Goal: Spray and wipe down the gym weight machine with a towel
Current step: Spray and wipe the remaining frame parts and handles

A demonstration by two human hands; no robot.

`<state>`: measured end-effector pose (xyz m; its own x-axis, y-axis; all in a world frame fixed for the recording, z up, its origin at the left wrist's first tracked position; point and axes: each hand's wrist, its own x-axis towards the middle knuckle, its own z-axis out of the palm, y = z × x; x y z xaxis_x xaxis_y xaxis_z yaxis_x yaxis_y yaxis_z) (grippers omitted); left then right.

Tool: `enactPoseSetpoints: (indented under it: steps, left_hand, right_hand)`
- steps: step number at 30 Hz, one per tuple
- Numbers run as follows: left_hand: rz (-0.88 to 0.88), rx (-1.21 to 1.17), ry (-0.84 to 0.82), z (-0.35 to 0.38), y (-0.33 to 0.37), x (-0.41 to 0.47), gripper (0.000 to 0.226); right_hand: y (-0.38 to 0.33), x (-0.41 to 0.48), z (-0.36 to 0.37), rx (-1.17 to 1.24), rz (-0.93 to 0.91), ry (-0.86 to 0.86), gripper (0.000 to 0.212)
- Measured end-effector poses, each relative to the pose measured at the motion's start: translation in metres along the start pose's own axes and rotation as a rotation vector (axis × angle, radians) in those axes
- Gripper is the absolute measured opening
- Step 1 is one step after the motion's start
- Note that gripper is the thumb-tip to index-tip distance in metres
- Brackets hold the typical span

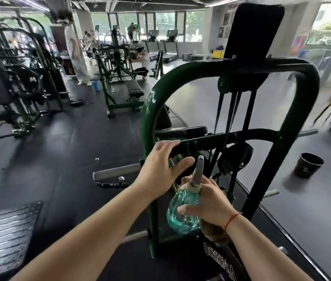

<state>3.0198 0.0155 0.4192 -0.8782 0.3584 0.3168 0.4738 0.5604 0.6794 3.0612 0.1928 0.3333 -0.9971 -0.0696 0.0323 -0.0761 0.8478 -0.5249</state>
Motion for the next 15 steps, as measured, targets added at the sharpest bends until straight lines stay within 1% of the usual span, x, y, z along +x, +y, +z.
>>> enactPoseSetpoints:
  steps: [1, 2, 5, 7, 9, 13, 15]
  left_hand:
    - [0.022, 0.058, 0.109, 0.003, 0.005, 0.002, 0.072]
    - [0.049, 0.109, 0.178, 0.004, 0.006, 0.005, 0.063]
    - [0.098, 0.244, 0.31, 0.012, 0.018, 0.011, 0.051]
    - [0.101, 0.29, 0.347, 0.019, 0.027, 0.013, 0.048]
    - [0.11, 0.326, 0.374, 0.025, 0.034, 0.015, 0.045]
    - [0.108, 0.398, 0.401, 0.036, 0.044, 0.017, 0.035]
    - [0.084, 0.441, 0.396, 0.04, 0.049, 0.016, 0.031]
  right_hand:
    - [0.007, 0.0, -0.006, 0.006, -0.02, -0.016, 0.077]
    - [0.011, 0.001, -0.01, 0.017, -0.033, -0.02, 0.074]
    - [0.027, -0.001, -0.026, 0.026, -0.075, -0.048, 0.074]
    - [0.038, -0.002, -0.033, 0.031, -0.096, -0.054, 0.078]
    - [0.047, -0.004, -0.039, 0.048, -0.11, -0.061, 0.078]
    - [0.062, -0.01, -0.051, 0.095, -0.104, -0.081, 0.059]
    - [0.069, -0.012, -0.055, 0.096, -0.11, -0.081, 0.057]
